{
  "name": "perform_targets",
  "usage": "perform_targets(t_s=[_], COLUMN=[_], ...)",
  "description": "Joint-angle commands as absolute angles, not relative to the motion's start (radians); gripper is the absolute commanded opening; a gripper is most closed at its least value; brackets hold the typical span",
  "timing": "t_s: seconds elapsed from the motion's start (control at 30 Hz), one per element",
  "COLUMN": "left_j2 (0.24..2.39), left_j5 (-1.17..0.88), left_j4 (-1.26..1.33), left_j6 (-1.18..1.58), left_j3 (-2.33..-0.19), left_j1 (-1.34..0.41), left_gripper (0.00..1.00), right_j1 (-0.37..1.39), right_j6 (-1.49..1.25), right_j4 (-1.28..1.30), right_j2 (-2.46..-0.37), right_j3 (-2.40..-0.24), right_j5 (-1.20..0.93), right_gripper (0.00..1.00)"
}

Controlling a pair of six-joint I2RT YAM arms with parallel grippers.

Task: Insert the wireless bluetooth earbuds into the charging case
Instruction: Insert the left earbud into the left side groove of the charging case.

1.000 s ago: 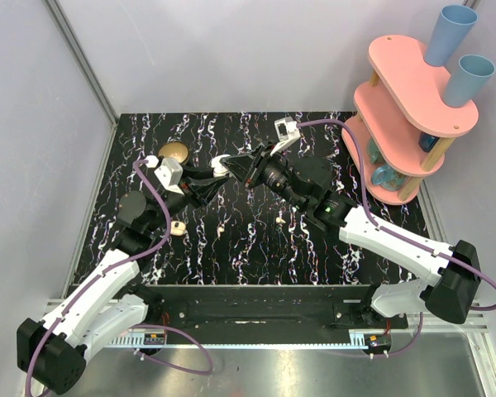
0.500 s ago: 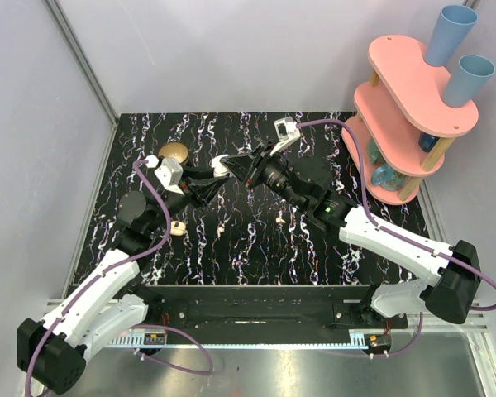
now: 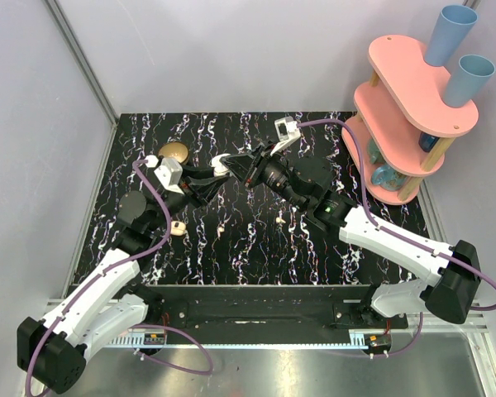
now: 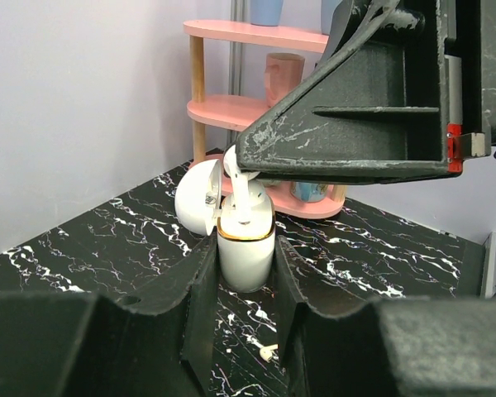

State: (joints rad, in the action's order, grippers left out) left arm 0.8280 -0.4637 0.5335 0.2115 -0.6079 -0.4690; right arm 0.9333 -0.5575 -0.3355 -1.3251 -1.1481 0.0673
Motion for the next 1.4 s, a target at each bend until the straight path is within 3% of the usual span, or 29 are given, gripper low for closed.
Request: perform_targets(t_s=[0.0,1.37], left_j2=[0.836,0.844], left_j5=[-0.451,-0.425], left_j4=[0.626,0.618], left_j6=[0.225,0.225], left_j3=[-0.629,-0.623], left_j1=[-0.472,-0.480], left_gripper=[0.00,0.00], right_j1=[0.942,0.942], right_j6=[-0.566,-0.561], right_j4=[-0.388,-0.380], right_j2=[-1.308,-1.341], right_j3=[-1.175,-1.195], right_j5=[0.066,0.063], right_gripper=[0.00,0.00])
